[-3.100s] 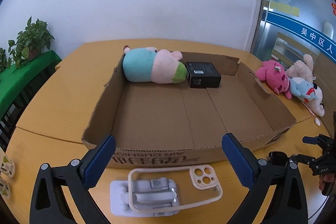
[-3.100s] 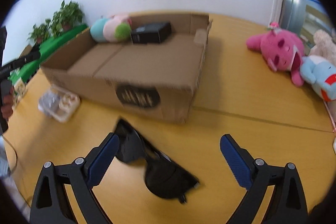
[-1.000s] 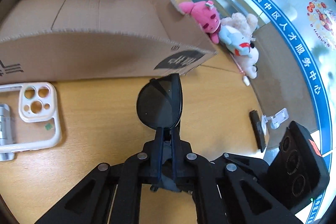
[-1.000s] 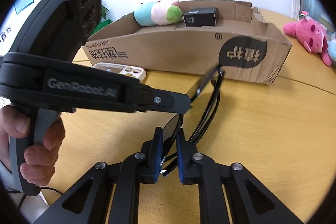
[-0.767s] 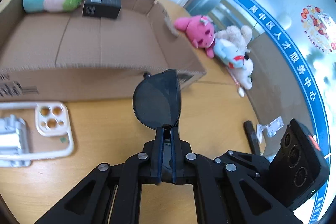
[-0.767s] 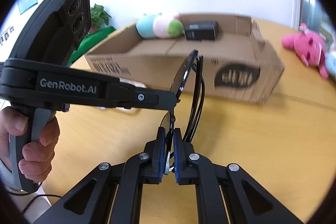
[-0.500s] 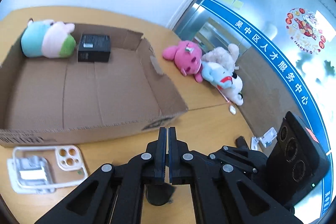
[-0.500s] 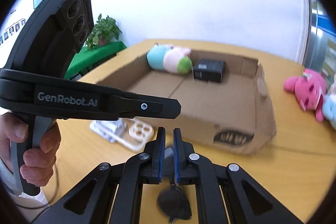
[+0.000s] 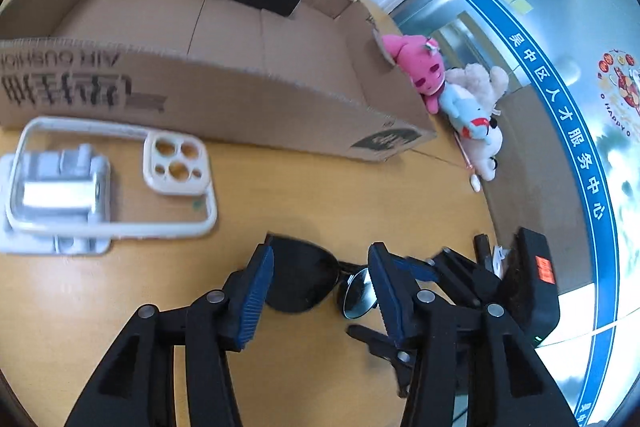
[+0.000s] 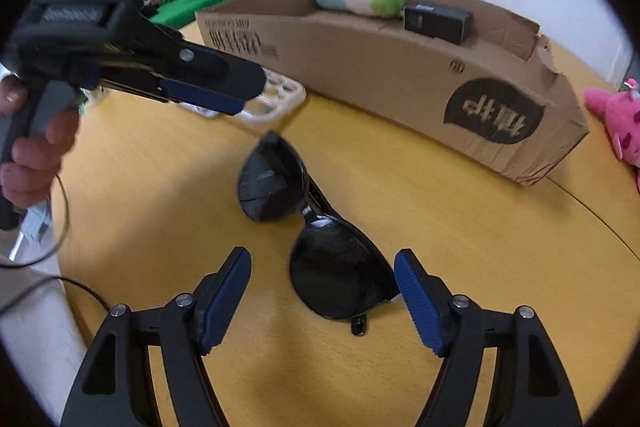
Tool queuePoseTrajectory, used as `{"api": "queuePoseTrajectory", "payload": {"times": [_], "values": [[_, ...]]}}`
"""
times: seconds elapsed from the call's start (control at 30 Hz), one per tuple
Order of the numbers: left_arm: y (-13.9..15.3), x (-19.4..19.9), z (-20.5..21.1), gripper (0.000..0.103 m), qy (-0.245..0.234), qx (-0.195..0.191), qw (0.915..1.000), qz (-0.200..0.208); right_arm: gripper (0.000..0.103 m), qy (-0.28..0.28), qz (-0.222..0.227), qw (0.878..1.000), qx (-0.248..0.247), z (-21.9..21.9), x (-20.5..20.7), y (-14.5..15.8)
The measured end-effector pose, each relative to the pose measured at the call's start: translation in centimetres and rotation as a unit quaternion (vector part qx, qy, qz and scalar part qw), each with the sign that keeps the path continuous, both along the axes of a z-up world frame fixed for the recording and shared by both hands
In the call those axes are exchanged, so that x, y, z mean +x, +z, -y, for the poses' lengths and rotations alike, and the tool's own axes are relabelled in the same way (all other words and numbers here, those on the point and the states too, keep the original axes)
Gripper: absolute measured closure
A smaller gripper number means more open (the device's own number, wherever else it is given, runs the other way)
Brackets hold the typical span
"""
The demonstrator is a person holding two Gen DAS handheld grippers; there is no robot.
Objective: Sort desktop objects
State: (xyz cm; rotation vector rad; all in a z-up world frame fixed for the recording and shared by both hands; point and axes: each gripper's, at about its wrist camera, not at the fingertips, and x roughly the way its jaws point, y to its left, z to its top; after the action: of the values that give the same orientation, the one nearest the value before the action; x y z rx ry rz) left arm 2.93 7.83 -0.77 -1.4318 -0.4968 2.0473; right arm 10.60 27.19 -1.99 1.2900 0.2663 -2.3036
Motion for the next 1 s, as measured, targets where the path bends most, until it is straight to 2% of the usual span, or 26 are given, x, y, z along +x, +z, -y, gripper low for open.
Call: {"api": "queuePoseTrajectory", "payload": {"times": [0.07,0.17,0.27,0.37,0.43,0.5,0.57,0.63,0.67,0.73,0.87,0.97,1.0], "values": [[-0.3,0.4,0.3,0.055,-0.001,-0.005,1.0,-0.003,0.029,-0.002,0.024,1.0,-0.009,0.5,0.1,-0.6],[-0.8,0.9,0.7,0.055,-0.002,-0.007,1.0,-0.001,0.029,0.015,0.013,0.999,-0.031,1.5,1.6,-0.1],[-1.9,1.1,0.7,0.055,-0.007,-0.001,0.9998,0.018,0.029,-0.001,-0.006,1.0,-0.023,1.8,2.5,-0.2],[-3.0,1.3,-0.6,0.055,-0.029,0.011,0.9989,0.037,0.029,-0.019,0.006,0.999,-0.025,1.7,2.8,-1.4],[-3.7,1.5,-1.7,0.055,-0.045,0.018,0.9976,0.049,0.034,-0.021,-0.016,1.0,-0.005,2.3,3.3,-1.3],[-4.5,1.5,-2.8,0.055,-0.058,0.031,0.9958,0.064,0.053,-0.034,-0.022,0.999,-0.002,2.5,3.7,-1.4],[-5.1,1.5,-3.5,0.055,-0.058,0.029,0.9956,0.068,0.058,-0.054,-0.021,0.998,-0.019,2.3,3.7,-1.4],[-5.7,1.2,-3.6,0.056,-0.056,0.033,0.9954,0.07,0.058,-0.062,-0.028,0.998,-0.016,2.6,4.2,-1.4],[-5.8,1.1,-3.5,0.057,-0.05,0.039,0.9955,0.071,0.059,-0.067,-0.028,0.997,-0.018,2.7,4.4,-1.3],[-6.0,0.8,-3.5,0.071,-0.045,0.031,0.9961,0.069,0.061,-0.074,-0.026,0.996,-0.032,2.6,4.7,-1.2],[-5.9,0.6,-3.0,0.074,-0.038,0.031,0.9967,0.064,0.065,-0.078,-0.031,0.996,-0.043,2.9,4.7,-1.1],[-5.0,0.8,-2.7,0.078,-0.028,0.031,0.9981,0.046,0.07,-0.081,-0.041,0.995,-0.05,2.8,4.7,-0.6],[-4.3,0.9,-2.5,0.083,-0.024,0.032,0.9986,0.034,0.071,-0.082,-0.044,0.994,-0.052,2.8,4.5,-0.4]]}}
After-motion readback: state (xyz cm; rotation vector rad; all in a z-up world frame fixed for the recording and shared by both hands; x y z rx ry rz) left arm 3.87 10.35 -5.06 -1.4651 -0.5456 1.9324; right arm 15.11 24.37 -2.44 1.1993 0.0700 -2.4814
